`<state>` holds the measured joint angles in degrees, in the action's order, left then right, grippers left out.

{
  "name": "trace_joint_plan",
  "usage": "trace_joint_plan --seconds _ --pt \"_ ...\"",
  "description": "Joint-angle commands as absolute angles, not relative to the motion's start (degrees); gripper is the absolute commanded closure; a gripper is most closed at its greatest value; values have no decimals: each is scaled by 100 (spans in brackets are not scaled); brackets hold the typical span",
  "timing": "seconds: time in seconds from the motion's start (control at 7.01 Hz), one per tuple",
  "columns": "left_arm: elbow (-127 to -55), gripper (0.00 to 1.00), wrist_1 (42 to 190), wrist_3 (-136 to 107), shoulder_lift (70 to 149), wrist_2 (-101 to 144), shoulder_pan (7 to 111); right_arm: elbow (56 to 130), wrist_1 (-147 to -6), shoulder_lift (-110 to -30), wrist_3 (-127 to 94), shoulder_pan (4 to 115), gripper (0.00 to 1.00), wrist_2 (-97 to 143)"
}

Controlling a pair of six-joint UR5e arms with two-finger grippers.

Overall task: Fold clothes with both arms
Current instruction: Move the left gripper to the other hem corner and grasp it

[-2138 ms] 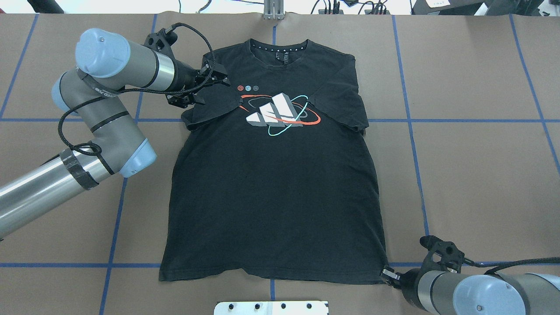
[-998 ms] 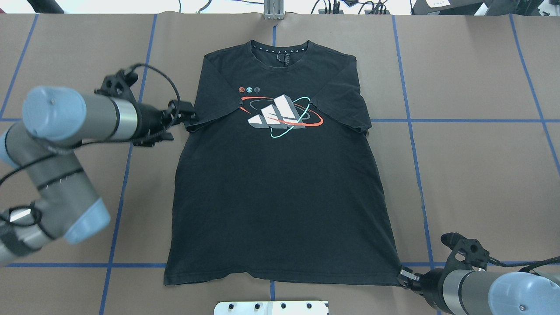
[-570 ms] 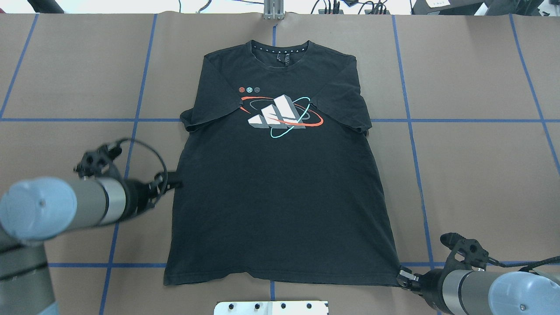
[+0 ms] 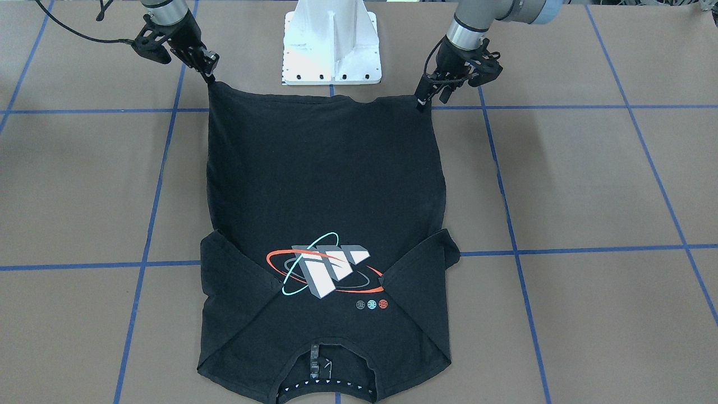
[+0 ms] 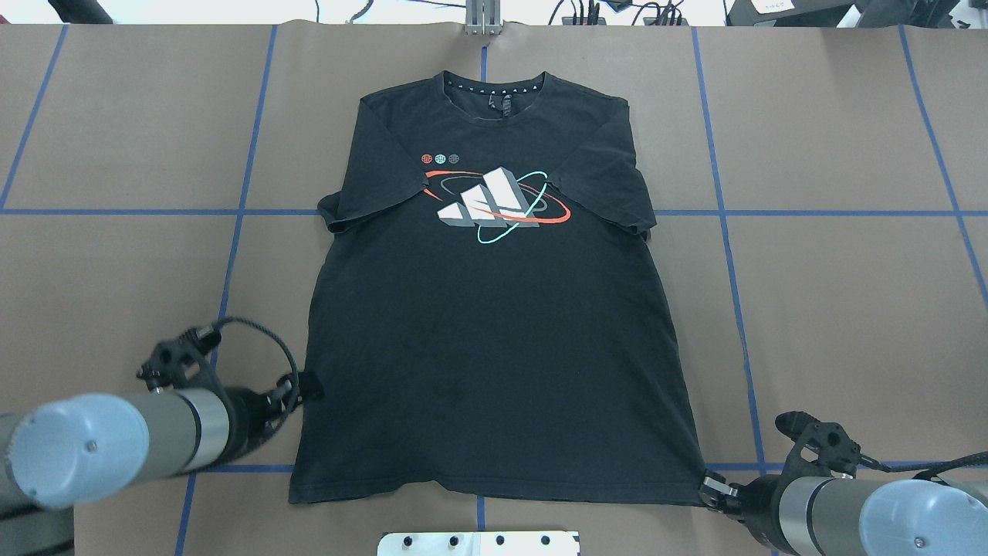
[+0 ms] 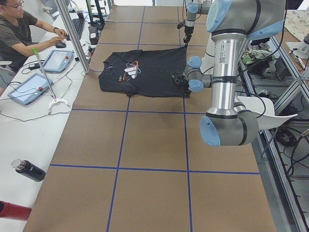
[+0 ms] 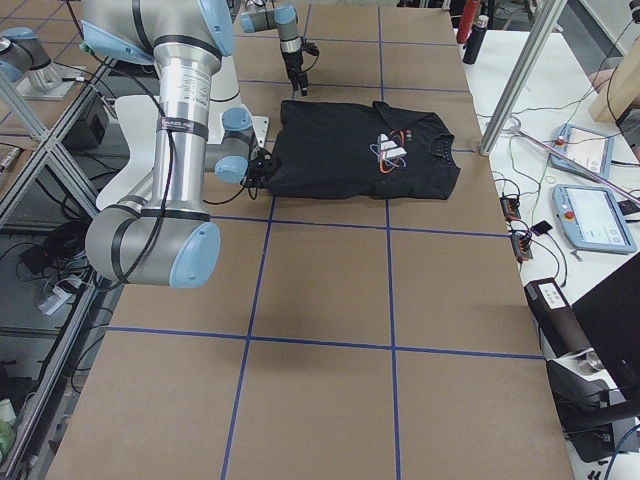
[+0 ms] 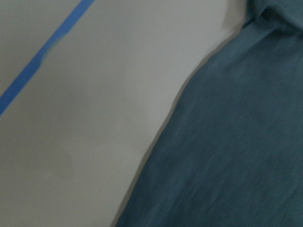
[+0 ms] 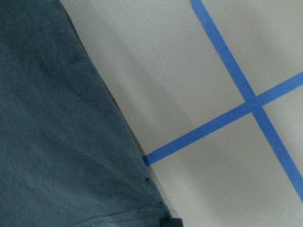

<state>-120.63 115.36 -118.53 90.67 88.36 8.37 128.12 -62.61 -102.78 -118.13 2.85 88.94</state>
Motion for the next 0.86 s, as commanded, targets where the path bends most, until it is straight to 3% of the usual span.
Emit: trace_joint_plan --seconds 0.0,0.43,0.71 --pt "-11884 27 11531 -11997 9053 8833 651 12814 -6258 -10274 -11812 273 100 8886" --pt "-11830 39 11531 -12067 9070 8842 589 12806 -6258 -10266 -11812 272 100 8894" --pt "-11804 40 11531 -12067 9053 8842 432 12814 -6258 -10266 -11812 272 100 8895"
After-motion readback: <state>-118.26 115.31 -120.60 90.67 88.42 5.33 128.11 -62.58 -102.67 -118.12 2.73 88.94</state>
